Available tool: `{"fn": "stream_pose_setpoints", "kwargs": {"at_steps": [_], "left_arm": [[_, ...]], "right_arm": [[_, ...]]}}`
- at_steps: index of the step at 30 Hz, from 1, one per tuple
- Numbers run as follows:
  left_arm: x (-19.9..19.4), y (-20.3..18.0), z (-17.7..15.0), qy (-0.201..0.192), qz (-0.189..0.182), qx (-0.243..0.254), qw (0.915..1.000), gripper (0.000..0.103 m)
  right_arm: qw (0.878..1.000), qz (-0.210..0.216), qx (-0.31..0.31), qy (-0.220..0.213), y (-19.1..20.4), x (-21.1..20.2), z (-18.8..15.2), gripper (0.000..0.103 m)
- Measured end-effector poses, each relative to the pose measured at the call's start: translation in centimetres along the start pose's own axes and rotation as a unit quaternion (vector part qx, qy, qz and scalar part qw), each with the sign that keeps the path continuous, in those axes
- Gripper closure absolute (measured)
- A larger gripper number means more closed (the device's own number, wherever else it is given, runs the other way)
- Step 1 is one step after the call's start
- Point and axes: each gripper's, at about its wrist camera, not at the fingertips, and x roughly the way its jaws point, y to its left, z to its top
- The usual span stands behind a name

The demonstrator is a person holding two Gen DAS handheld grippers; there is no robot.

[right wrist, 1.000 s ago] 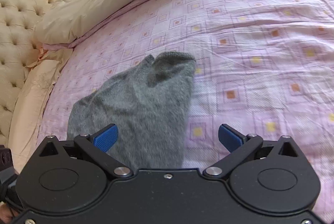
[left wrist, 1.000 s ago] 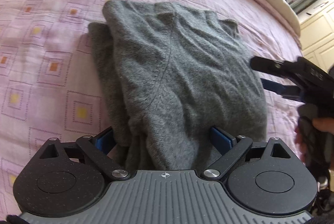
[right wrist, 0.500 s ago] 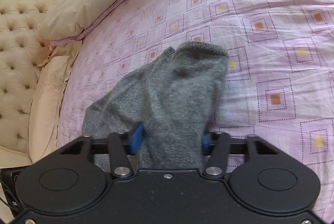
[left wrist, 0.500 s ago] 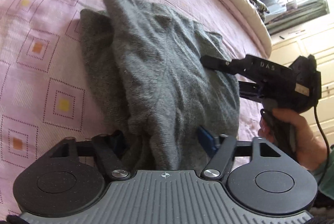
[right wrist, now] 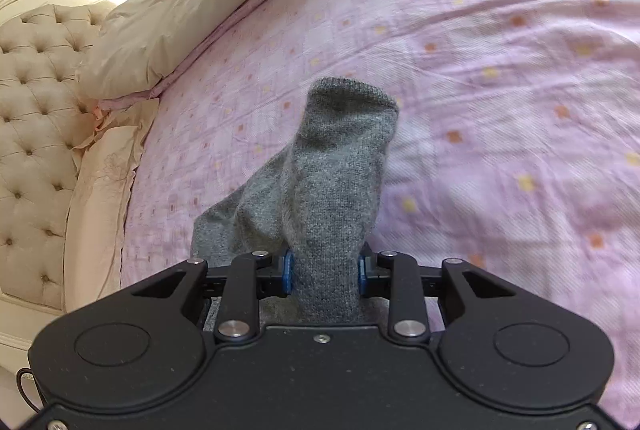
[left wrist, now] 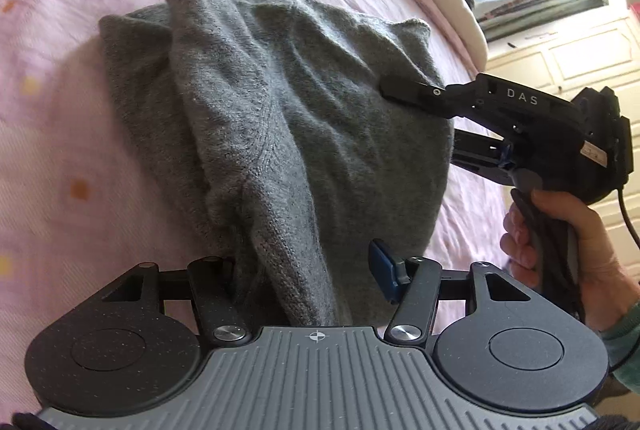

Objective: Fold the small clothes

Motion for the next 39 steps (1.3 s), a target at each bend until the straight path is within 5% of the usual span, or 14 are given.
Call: {"fn": "stream_pose_setpoints", "kwargs": {"at_steps": [9, 12, 14, 19, 22, 28, 33, 37, 39], "left_arm": [[3.4, -7.3, -7.7, 0.069, -0.02, 0.045, 0.9964, 0.046], [4.3, -7.3, -10.1, 0.072, 0.035, 0.025, 0.9965, 0.045], [4.7, -6.3, -11.3, 0.076, 0.122, 0.007, 0.9896, 0.045], [3.2, -6.6, -12.3, 0.057, 0.177, 0.01, 0.9825, 0.046], [1.2, -7.9, -12.4, 0.013, 0.198, 0.022, 0.9799, 0.046], [-0.8, -11.4, -9.7, -0.116, 0.177, 0.013, 0.9773, 0.03], [1.9, -10.4, -6.3, -0.128, 0.169, -0.027, 0.977, 0.03], [4.1, -9.4, -5.4, -0.106, 0.172, -0.056, 0.9778, 0.035], [4.6, -9.4, -5.2, -0.094, 0.181, -0.055, 0.9774, 0.067]], "right_arm": [[0.998, -0.034, -0.019, 0.04, -5.3, -8.6, -5.0, 0.063], [0.992, -0.112, -0.057, 0.023, -6.6, -10.5, -6.2, 0.049], [0.985, -0.158, -0.07, 0.001, -7.6, -11.5, -6.8, 0.041], [0.985, -0.145, -0.079, -0.047, -8.5, -13.9, -8.0, 0.031], [0.985, -0.126, -0.098, -0.058, -8.2, -14.7, -8.9, 0.03], [0.988, -0.09, -0.113, -0.061, -8.3, -15.3, -11.1, 0.028], [0.989, -0.073, -0.122, -0.051, -8.4, -15.7, -12.4, 0.028], [0.989, -0.065, -0.12, -0.053, -8.5, -16.4, -13.1, 0.027], [0.989, -0.062, -0.12, -0.054, -8.5, -16.6, -13.4, 0.027]]}}
